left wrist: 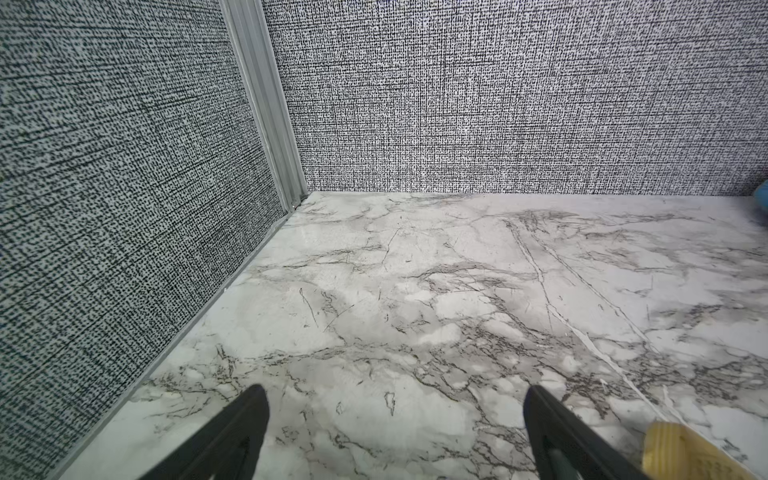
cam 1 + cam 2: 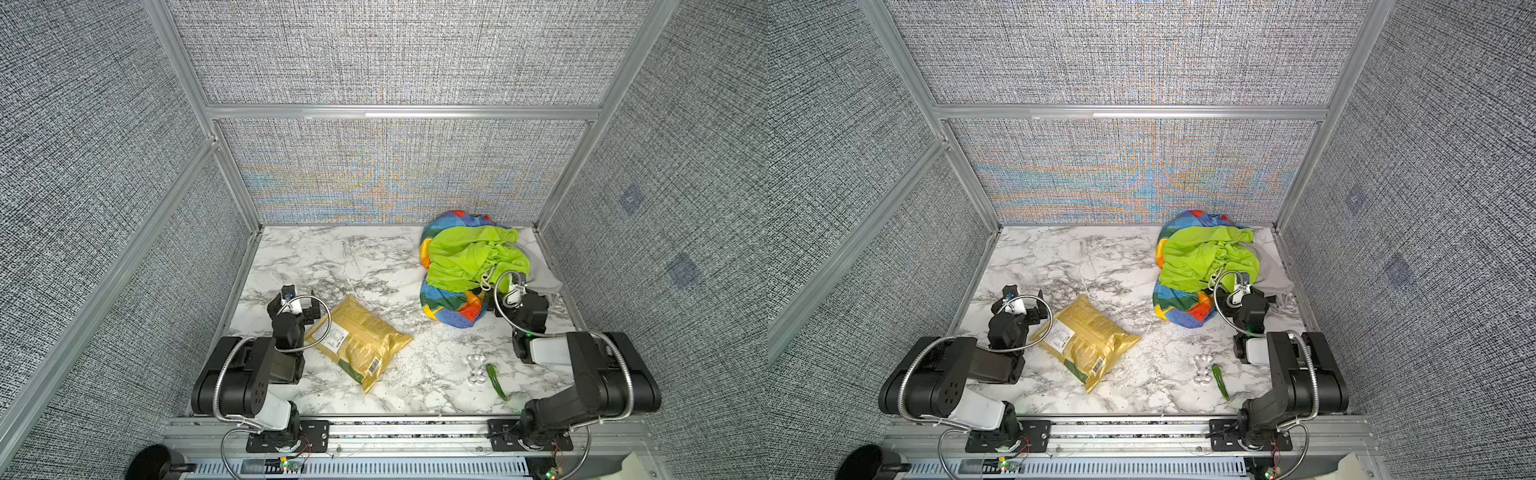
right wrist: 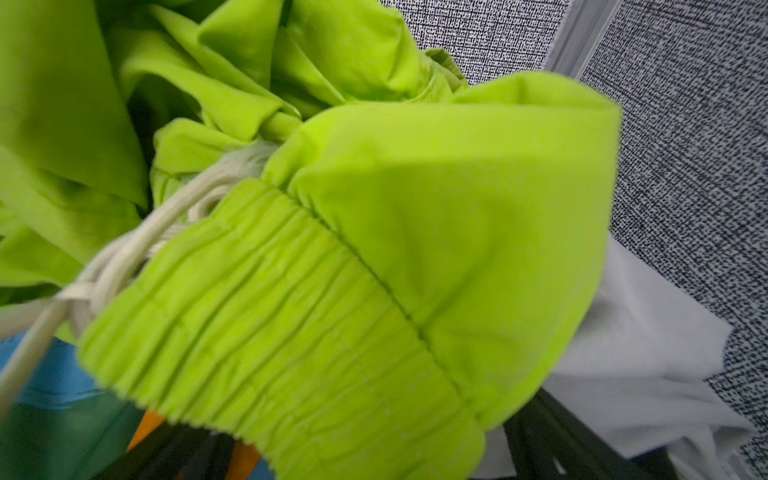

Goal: Pick out a specific cloth from the pile

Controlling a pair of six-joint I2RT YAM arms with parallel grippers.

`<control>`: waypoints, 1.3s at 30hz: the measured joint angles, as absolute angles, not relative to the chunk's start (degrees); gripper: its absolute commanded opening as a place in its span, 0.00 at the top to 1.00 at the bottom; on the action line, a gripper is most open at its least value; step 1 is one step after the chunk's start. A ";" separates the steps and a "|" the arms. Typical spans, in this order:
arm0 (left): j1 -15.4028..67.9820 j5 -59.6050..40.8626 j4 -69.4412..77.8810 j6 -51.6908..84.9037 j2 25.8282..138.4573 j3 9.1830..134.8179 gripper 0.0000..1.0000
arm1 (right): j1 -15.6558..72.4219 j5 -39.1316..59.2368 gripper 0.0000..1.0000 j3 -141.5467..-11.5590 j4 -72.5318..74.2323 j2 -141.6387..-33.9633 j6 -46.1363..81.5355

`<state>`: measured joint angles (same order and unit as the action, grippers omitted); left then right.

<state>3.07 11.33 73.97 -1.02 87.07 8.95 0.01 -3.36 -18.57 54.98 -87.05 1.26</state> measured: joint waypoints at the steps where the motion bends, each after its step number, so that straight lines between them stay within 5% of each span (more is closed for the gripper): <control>1: 3.07 11.33 73.97 -1.02 87.07 8.95 0.01 | 0.01 -3.36 0.01 -18.57 54.98 -87.05 1.26; 29: 3.07 11.38 74.72 -1.02 86.94 8.23 0.01 | 0.01 -3.92 0.01 -17.87 55.27 -86.67 1.30; 39: 5.76 15.99 60.49 0.58 67.51 12.86 0.01 | 0.40 -7.49 0.01 -15.75 47.22 -66.65 3.46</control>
<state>5.76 15.99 60.49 0.58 67.51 12.86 0.40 -7.49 -15.75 47.22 -66.65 3.46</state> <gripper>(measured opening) 0.987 0.992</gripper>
